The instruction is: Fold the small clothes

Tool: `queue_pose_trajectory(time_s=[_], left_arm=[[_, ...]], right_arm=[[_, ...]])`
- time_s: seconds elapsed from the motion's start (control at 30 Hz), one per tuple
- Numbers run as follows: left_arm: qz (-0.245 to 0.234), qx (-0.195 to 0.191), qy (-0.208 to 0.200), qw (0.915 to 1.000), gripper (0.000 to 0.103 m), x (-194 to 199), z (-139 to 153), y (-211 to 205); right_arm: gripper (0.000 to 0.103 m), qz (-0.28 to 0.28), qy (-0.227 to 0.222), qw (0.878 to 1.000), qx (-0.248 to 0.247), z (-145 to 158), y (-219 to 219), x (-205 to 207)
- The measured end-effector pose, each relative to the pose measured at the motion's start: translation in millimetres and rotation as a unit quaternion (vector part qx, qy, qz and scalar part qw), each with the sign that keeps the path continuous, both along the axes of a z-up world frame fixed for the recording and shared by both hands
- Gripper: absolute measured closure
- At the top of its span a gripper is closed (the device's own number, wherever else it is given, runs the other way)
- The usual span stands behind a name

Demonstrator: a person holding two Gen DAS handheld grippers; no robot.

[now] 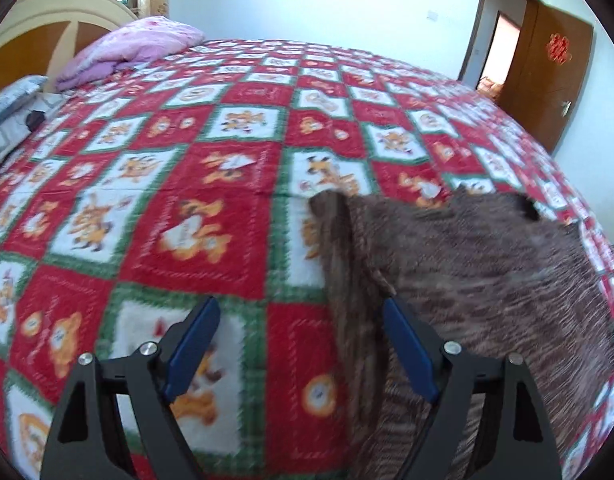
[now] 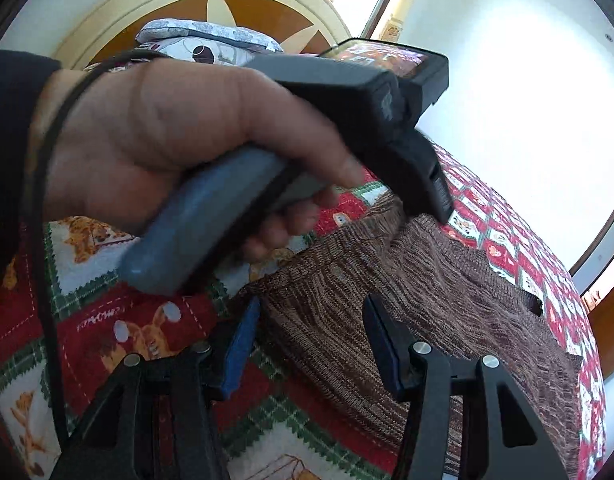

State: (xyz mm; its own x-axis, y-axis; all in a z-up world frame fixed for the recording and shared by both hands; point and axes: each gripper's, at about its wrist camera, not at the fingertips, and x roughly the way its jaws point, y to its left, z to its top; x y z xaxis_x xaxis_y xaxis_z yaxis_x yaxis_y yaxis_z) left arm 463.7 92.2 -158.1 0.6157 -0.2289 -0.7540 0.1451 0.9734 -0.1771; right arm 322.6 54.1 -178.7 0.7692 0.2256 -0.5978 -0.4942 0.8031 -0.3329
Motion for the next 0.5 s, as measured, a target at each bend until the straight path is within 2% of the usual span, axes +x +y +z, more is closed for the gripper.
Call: queue_pose_trajectory(time_s=[0.13,0.2,0.27,0.37,0.5], left_arm=[[-0.006,-0.078,-0.008,0.9969,0.017,8.4,1.9,4.3],[-0.007,-0.096,-0.012,0.9952,0.017,8.9,1.5,5.0],[-0.013,-0.082,-0.004,0.9965,0.019,12.3,-2.1,-0.2],[-0.016,-0.08,0.003,0.9967,0.033,18.5,-4.6,-3.3],[-0.01,-0.103,0.009,0.9946,0.046,26.8,-11.7,3.5]], right_arm=[[0.048,0.001,0.002,1.0,0.008,-1.5,-2.8,1.0],[0.048,0.0,0.005,1.0,0.015,-2.7,-4.3,2.6],[0.048,-0.001,0.006,1.0,0.019,-5.0,-8.9,6.3],[0.049,-0.003,0.001,1.0,0.019,-6.1,-11.0,7.9],[0.051,-0.003,0.0,1.0,0.021,-6.9,-14.0,7.8]])
